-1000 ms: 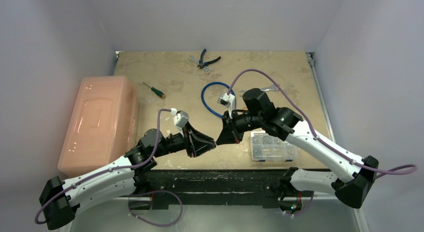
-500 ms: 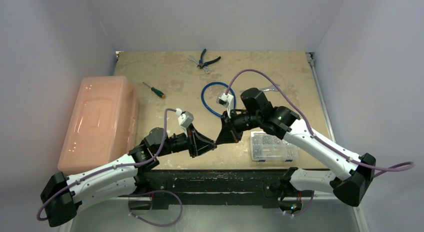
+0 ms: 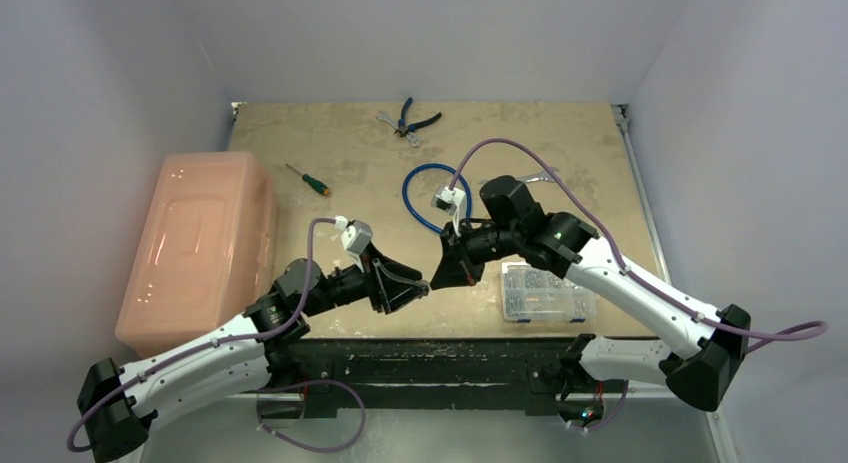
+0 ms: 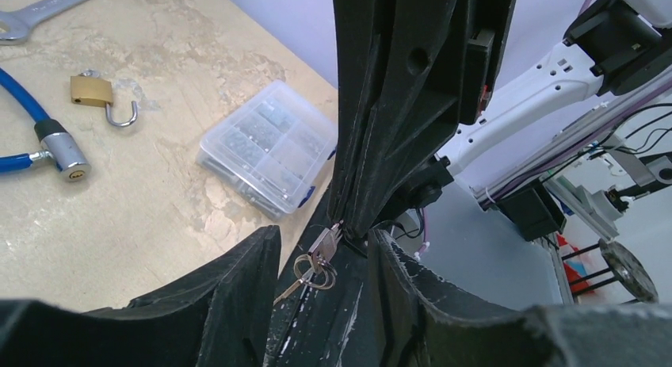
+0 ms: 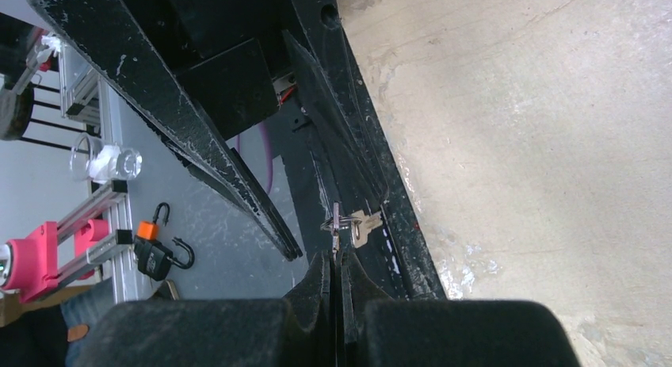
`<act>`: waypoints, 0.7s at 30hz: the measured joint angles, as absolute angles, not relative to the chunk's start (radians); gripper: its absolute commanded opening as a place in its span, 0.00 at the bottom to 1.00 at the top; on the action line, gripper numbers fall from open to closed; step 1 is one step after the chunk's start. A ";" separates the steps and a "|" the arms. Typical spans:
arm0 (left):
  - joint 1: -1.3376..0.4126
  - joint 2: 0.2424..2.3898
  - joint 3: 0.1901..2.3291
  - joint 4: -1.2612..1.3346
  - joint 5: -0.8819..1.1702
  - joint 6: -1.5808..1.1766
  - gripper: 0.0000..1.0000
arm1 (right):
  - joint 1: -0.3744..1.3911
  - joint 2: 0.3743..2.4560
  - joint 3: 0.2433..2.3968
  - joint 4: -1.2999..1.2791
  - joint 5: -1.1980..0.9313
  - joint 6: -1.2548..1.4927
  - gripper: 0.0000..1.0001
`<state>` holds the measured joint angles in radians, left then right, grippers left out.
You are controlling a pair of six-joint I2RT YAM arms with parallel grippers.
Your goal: Unlock with the key
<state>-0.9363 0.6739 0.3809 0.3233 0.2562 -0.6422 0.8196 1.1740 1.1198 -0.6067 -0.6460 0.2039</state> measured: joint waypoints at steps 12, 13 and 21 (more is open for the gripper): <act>-0.936 0.704 0.381 0.320 0.250 -0.643 0.26 | 0.820 1.186 1.119 -0.604 -0.646 0.204 0.00; -0.936 0.704 0.381 0.320 0.250 -0.643 0.24 | 0.820 1.186 1.119 -0.604 -0.646 0.204 0.00; -0.936 0.705 0.379 0.327 0.268 -0.645 0.00 | 0.818 1.187 1.115 -0.609 -0.646 0.195 0.00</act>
<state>-0.9363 0.7052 0.3790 0.3267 0.2676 -0.6445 0.8177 1.1870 1.1152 -0.6086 -0.6456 0.1951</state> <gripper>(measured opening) 0.057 0.026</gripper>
